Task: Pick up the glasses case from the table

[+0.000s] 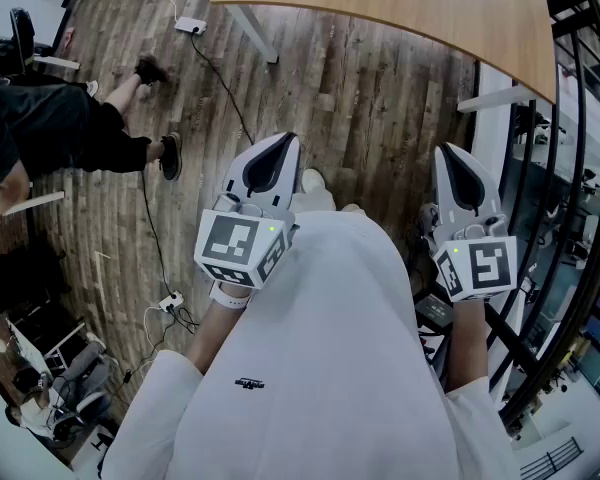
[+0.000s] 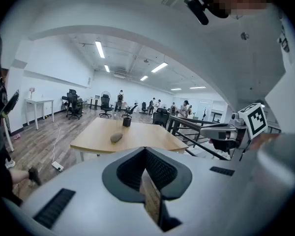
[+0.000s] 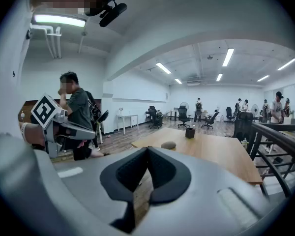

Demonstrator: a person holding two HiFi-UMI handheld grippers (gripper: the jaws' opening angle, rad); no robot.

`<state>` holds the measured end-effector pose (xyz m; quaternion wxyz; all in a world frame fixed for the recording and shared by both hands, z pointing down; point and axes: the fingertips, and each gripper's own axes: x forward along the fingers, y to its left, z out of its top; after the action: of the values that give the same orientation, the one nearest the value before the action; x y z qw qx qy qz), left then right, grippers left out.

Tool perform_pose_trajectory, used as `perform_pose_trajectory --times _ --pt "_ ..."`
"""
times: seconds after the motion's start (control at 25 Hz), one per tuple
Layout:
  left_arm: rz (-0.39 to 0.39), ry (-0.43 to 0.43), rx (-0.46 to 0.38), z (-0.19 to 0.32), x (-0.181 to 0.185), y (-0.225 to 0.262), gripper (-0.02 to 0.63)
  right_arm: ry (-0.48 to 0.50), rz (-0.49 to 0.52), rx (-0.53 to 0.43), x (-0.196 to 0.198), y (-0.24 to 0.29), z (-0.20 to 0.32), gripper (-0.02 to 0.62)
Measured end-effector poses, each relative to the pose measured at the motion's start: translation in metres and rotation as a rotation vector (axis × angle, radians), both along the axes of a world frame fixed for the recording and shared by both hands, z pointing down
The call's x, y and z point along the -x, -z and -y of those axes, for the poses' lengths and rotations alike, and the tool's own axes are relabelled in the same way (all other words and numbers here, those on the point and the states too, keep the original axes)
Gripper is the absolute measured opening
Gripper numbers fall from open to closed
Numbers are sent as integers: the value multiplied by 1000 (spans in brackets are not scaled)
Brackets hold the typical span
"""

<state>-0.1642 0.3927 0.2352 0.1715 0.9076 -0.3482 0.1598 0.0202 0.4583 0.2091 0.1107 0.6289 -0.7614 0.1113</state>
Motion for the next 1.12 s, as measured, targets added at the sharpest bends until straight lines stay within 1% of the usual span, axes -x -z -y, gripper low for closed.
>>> perform_pose_trajectory --times 0.28,0.64,0.8,0.96,1.12 --pt "-5 6 4 3 -2 -5 6 -9 5 -17 0 -1 7 11" --pt "-12 12 2 33 8 -7 6 -11 10 -18 10 -4 38 11" --pt "-20 7 1 49 13 -6 6 -25 54 -6 15 -12 52 11" --pt "-16 20 3 57 27 -6 6 15 54 -2 36 -12 66 11" --pt "-14 50 30 64 38 -16 6 38 53 19 47 -19 74 11"
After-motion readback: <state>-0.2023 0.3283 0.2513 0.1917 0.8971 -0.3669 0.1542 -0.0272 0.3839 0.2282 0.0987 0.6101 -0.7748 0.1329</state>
